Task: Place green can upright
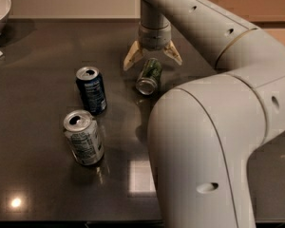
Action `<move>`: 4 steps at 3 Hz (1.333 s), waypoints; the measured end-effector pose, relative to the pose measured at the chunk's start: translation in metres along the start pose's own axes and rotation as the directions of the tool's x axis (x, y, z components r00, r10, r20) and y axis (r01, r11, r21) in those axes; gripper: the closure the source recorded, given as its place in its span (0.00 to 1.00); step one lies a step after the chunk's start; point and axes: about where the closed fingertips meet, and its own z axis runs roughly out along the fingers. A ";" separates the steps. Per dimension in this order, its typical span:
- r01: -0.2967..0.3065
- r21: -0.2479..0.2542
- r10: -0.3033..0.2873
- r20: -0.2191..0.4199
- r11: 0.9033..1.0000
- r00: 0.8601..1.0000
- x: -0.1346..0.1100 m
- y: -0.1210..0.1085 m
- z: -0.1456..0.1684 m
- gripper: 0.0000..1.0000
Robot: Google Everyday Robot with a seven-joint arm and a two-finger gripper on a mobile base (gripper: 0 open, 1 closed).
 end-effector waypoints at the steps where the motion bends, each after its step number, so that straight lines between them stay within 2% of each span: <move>1: -0.069 0.033 0.069 -0.003 0.997 0.998 0.000 -0.001 0.004 0.00; 2: -0.110 0.054 0.110 0.004 0.993 0.994 0.003 -0.001 0.000 0.16; 4: -0.131 0.054 0.131 0.014 0.990 0.991 0.005 0.004 -0.004 0.63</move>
Offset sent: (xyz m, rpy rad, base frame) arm -0.0243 -0.0075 0.0102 -0.0926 0.0236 -0.1690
